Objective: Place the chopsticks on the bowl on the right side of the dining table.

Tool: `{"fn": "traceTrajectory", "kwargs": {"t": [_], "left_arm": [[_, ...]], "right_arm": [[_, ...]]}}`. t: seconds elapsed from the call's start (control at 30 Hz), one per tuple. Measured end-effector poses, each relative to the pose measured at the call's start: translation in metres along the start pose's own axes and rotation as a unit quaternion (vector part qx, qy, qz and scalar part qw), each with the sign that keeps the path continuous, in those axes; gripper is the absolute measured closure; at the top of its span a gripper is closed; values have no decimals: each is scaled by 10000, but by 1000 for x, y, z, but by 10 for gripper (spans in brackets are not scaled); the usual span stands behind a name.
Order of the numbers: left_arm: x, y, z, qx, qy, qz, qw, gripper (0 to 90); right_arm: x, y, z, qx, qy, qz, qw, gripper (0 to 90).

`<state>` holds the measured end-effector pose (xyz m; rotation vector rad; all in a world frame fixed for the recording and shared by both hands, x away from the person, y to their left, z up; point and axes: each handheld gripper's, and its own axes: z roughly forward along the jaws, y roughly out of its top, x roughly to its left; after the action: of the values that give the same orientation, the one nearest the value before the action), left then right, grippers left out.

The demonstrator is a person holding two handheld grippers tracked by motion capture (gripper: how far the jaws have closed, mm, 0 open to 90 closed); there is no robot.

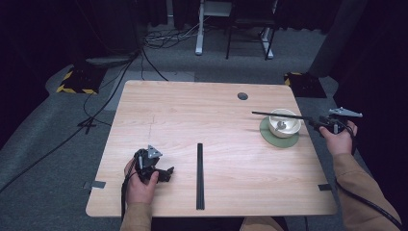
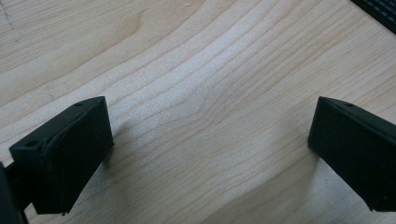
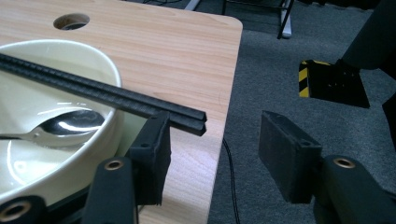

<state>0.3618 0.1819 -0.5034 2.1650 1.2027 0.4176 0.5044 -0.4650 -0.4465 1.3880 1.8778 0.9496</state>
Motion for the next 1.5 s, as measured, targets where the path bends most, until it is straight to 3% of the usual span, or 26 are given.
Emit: {"fn": "traceTrajectory", "kwargs": {"t": [0.27, 0.43, 0.53, 1.03, 1.5], "left_arm": [[0, 0, 0, 1, -1, 0, 10000, 2], [0, 0, 0, 2, -1, 2, 10000, 2], [0, 0, 0, 1, -1, 1, 10000, 2], [0, 0, 0, -2, 11, 5, 10000, 2], [0, 0, 0, 2, -2, 1, 10000, 2]], "right_arm": [[-8, 2, -11, -125, -111, 55, 9998, 442], [-16, 2, -19, -206, -433, 172, 9987, 448], [-20, 0, -19, -93, -547, 263, 9981, 449], [-13, -1, 1, 59, -501, 218, 9985, 444], [-12, -1, 2, 55, -487, 287, 9984, 438]]}}
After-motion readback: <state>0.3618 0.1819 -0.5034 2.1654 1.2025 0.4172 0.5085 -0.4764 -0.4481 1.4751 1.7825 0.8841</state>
